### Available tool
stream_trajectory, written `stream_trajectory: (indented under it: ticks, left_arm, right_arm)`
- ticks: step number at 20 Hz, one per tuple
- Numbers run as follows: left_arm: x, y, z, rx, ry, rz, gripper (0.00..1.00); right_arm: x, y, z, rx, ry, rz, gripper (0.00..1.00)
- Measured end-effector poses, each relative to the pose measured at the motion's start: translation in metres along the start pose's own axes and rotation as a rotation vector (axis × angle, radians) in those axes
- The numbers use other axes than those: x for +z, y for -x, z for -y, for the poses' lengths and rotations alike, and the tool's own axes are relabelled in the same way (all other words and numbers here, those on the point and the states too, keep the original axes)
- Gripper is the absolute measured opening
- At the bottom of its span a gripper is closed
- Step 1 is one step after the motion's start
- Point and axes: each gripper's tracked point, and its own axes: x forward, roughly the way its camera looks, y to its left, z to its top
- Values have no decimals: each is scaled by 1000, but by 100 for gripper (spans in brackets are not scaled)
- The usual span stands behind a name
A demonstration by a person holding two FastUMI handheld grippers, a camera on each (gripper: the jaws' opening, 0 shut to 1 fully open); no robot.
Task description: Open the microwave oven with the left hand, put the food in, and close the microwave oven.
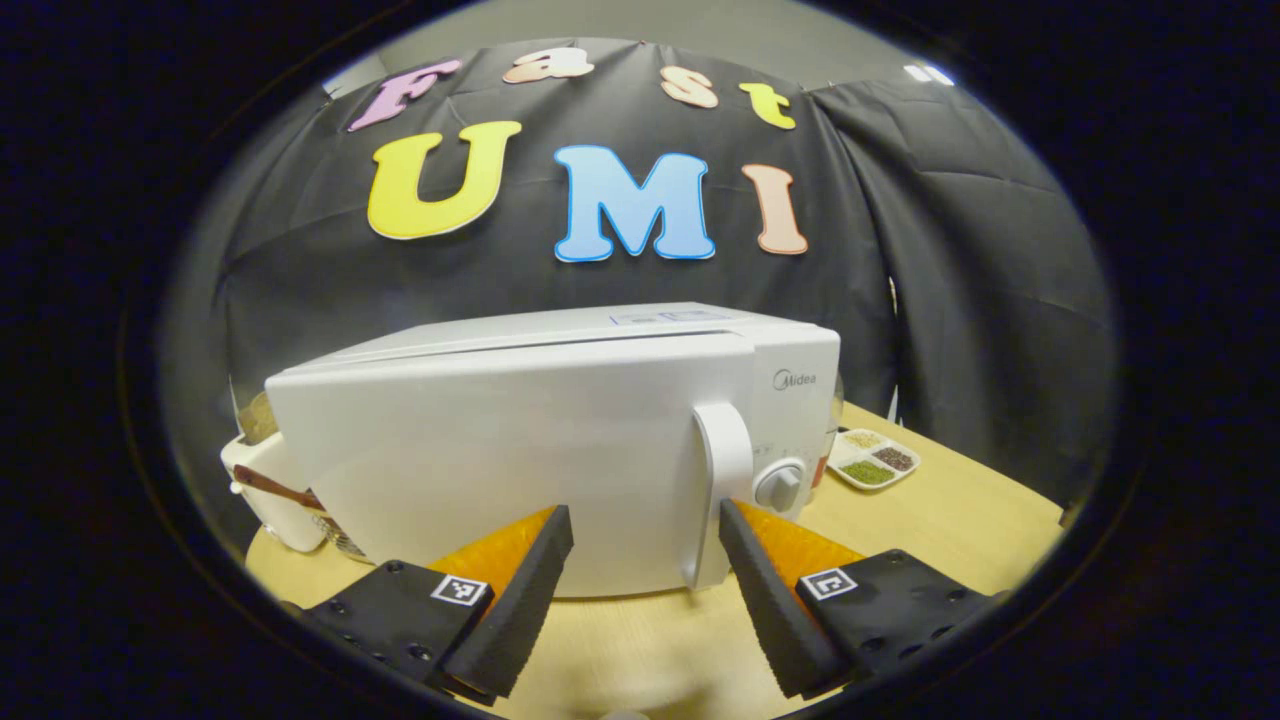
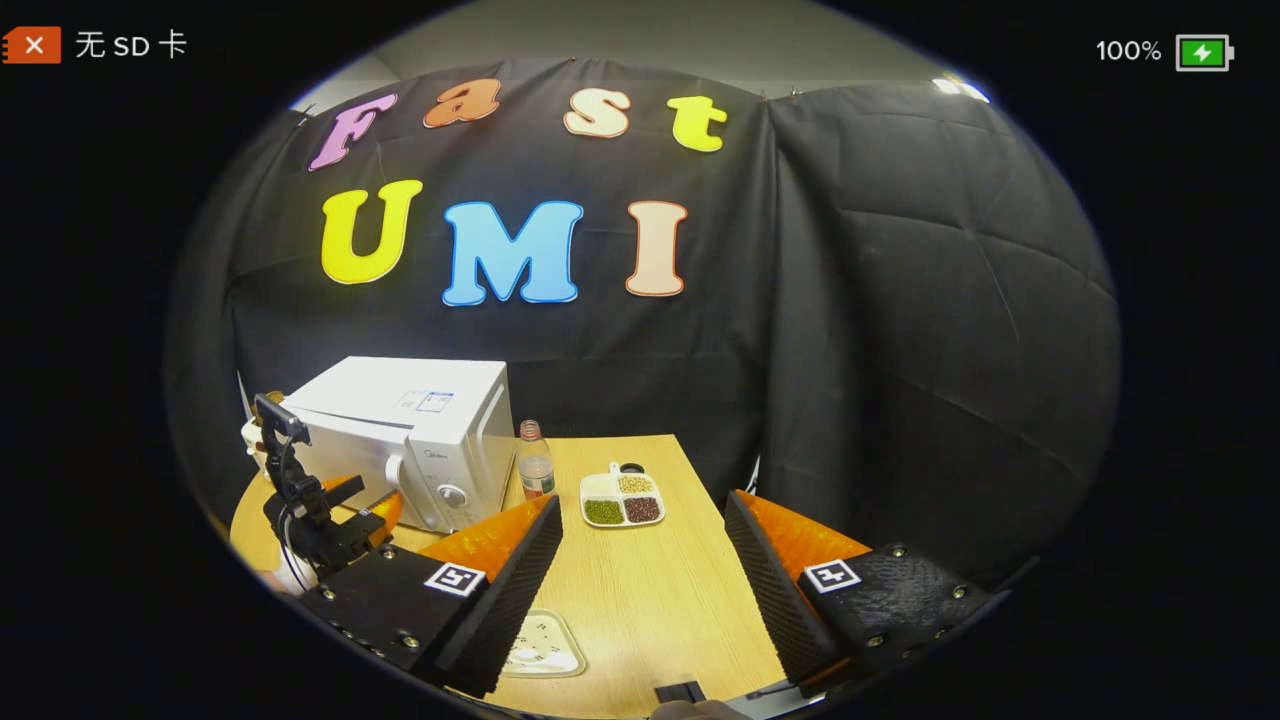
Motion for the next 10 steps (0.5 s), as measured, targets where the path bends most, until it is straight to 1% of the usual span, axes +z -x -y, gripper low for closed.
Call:
stream_trajectory:
  ticks: [1, 2, 3, 4, 5, 6, 7, 8, 9, 10]
  left_arm:
    - [2, -5, -5, 31, 2, 5, 98]
    - [1, -1, 2, 5, 13, -25, 98]
    - [-6, -5, 8, 7, 19, -45, 100]
    - [-6, -5, 5, 32, -12, -44, 100]
    - [-7, -4, 5, 38, -40, -49, 100]
    - [-7, -2, 6, 37, -45, -53, 100]
    - [-8, 0, 9, 32, -34, -59, 100]
    - [-8, 4, 8, 38, -29, -62, 95]
    - [-6, 11, 8, 41, -15, -62, 100]
    - [-1, 19, 9, 37, 7, -62, 98]
  right_arm:
    - [0, -1, -1, 5, -2, 0, 100]
    - [0, 0, -2, 11, -3, -1, 100]
    - [-1, 0, -5, 19, 2, -4, 100]
    - [-2, 1, -6, 25, 6, -1, 100]
    - [-1, 1, -8, 32, 8, 1, 100]
    - [-1, 3, -10, 41, 9, 0, 100]
    - [0, 4, -11, 46, 6, 0, 100]
    - [2, 4, -12, 54, 4, 8, 100]
    - [4, 5, -14, 62, 1, 13, 100]
    - [7, 6, -15, 73, -1, 21, 100]
